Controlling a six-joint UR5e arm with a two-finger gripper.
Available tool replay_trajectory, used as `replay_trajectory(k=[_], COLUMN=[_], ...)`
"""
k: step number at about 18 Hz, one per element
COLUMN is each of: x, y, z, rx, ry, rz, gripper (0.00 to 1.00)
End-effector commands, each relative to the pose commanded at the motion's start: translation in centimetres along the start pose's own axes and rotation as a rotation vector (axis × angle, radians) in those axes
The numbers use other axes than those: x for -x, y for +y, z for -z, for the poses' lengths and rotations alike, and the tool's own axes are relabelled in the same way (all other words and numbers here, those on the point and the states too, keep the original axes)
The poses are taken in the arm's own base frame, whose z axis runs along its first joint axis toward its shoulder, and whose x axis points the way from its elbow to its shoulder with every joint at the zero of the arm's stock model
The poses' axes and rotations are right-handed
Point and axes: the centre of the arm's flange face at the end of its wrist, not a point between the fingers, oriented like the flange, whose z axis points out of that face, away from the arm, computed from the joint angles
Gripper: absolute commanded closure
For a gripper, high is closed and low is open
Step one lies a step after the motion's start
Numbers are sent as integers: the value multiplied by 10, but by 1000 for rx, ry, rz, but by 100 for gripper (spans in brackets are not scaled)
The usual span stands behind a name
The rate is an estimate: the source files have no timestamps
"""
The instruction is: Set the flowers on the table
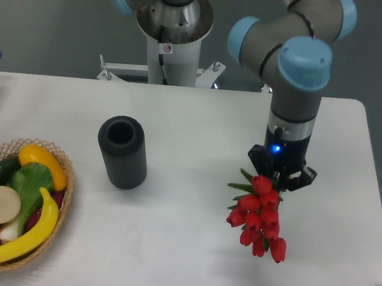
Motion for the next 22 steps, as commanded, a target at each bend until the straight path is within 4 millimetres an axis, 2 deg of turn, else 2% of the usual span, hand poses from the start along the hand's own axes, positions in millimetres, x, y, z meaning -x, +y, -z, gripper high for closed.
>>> replay_trajectory(k=[7,9,10,13,15,16,17,18,19,22], x=[-1,-8,-14,-15,-27,-27,-24,-22,-21,-19], y=[-4,-16,-24,-43,-58,-59,-60,-64,-68,-75], z=[-8,-26,-46,-65,-85,-85,-78,-69,-59,-39], rx=[25,33,40,47,60,56,36,13,-12,-106], ry=[26,54,73,84,109,112,106,100,92,99], rz=[-9,-29,-41,-67,-80,-72,-68,-68,-65,-27], gripper=[100,100,100,100,96,87,65,21,0,0])
